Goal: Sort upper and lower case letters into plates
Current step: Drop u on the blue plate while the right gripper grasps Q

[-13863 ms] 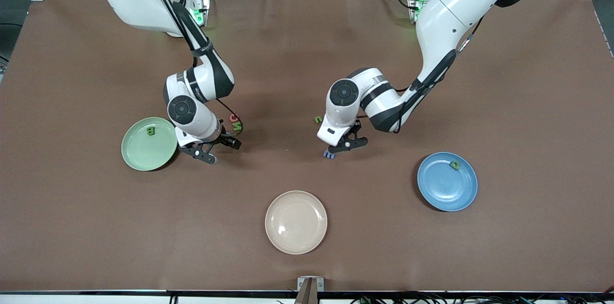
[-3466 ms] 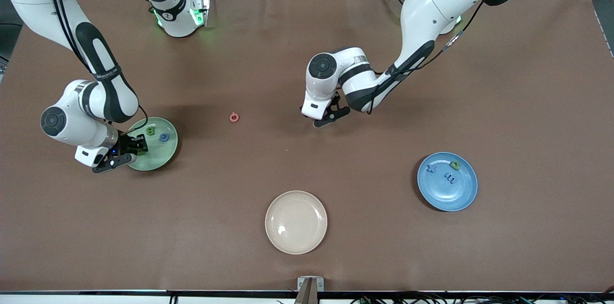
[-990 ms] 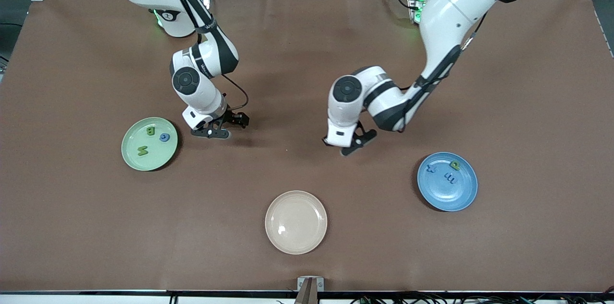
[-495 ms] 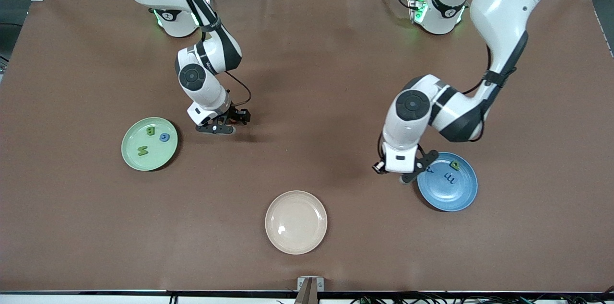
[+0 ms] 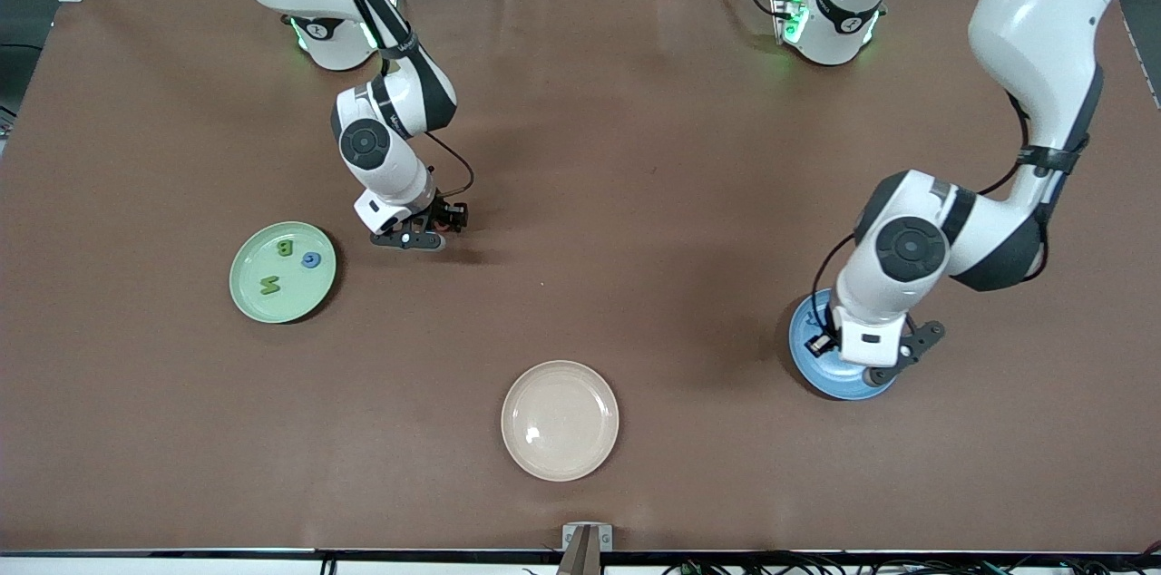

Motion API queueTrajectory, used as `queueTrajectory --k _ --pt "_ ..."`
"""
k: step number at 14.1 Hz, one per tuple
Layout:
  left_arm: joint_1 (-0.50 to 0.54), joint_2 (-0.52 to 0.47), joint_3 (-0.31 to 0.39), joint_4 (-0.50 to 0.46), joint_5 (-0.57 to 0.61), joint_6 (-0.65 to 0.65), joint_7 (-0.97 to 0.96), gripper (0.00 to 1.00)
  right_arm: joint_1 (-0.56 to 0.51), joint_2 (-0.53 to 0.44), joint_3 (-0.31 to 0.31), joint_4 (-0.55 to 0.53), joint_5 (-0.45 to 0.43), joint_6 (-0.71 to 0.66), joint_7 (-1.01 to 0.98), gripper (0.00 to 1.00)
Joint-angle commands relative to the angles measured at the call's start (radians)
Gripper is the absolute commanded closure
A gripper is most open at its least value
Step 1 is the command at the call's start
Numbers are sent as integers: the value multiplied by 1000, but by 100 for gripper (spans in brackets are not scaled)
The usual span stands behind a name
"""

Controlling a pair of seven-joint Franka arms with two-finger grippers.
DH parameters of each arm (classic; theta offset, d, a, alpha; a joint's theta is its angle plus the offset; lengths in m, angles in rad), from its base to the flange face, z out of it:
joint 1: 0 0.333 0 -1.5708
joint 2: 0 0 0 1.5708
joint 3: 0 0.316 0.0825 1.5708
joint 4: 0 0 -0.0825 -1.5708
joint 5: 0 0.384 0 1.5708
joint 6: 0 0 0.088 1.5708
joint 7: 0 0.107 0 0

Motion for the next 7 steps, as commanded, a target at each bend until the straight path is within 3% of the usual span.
queueTrajectory --k 1,5,6,7 --pt "36 16 -4 23 2 -23 66 100 15 -15 -5 -26 23 11 -5 59" --pt "74 62 -4 23 2 -22 121 98 15 -18 -5 -24 21 13 -5 82" --pt "80 70 -4 23 2 -22 124 85 14 -24 -7 -24 21 13 -4 85" --pt "90 70 -6 23 2 -19 133 47 11 -27 -7 -24 21 2 -4 88"
